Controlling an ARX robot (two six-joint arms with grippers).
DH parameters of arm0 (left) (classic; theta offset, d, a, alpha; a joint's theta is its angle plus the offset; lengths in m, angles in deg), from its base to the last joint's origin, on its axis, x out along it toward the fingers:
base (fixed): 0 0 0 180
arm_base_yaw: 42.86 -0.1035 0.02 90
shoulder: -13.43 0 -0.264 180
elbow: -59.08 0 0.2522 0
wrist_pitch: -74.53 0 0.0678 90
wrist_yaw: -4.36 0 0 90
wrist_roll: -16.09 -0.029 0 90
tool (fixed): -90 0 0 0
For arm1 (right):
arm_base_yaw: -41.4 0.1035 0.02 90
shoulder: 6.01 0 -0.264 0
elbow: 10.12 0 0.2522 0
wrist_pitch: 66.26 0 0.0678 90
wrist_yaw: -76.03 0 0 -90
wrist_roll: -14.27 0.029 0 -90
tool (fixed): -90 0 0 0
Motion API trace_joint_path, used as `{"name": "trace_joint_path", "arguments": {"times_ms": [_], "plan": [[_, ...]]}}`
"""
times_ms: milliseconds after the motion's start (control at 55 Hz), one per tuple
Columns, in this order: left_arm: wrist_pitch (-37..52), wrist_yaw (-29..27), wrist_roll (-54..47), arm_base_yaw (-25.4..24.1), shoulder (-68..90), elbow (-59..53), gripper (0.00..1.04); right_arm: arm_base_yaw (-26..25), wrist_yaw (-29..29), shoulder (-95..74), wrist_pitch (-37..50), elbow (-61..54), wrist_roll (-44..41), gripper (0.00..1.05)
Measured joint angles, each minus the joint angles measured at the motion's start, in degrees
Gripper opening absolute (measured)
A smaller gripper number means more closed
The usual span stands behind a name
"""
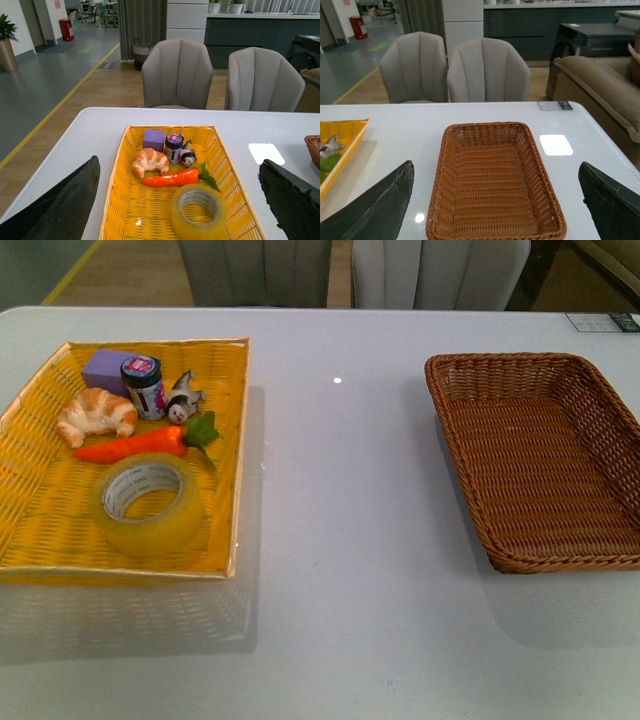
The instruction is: Move tape to another basket
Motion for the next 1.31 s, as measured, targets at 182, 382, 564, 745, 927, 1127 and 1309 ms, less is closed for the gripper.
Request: {"name": "trace_joint_path", "arguments": {"times_ms": [182, 382, 564, 745, 927, 1127, 1309], "plan": [[0.00, -0.02, 0.00, 0.00, 0.00, 0.00, 0.96, 0.00, -0.02, 0.00, 0.00, 0.00, 0.00, 0.96], [0.00, 0.00, 0.00, 0.00, 0.00, 0.00, 0.96, 0.00, -0.02, 0.00, 0.00, 0.00, 0.00, 0.96], [0.00, 0.00, 0.00, 0.00, 0.00, 0.00, 0.96, 0.00, -0.02, 0.00, 0.00, 0.00, 0.00, 0.96], [0.00, -0.02, 0.00, 0.00, 0.00, 0.00, 0.96, 0.00, 0.00, 0.00, 0.00, 0.00, 0.00, 0.96], [-9.64, 15.78, 7.91, -5.68, 5.18, 3.82, 0.96, 0.00, -0.02, 0.00, -0.02, 0.00, 0.00, 0.96], [-1.77, 28.70, 19.08, -11.54, 26.86, 11.45, 0.96, 0.00, -0.04, 0.02, -0.02, 0.00, 0.00, 0.96], [19.17, 23.63, 16.85, -7.96, 54.25, 16.46, 0.96, 0.00, -0.04, 0.00, -0.02, 0.00, 0.00, 0.96]]}}
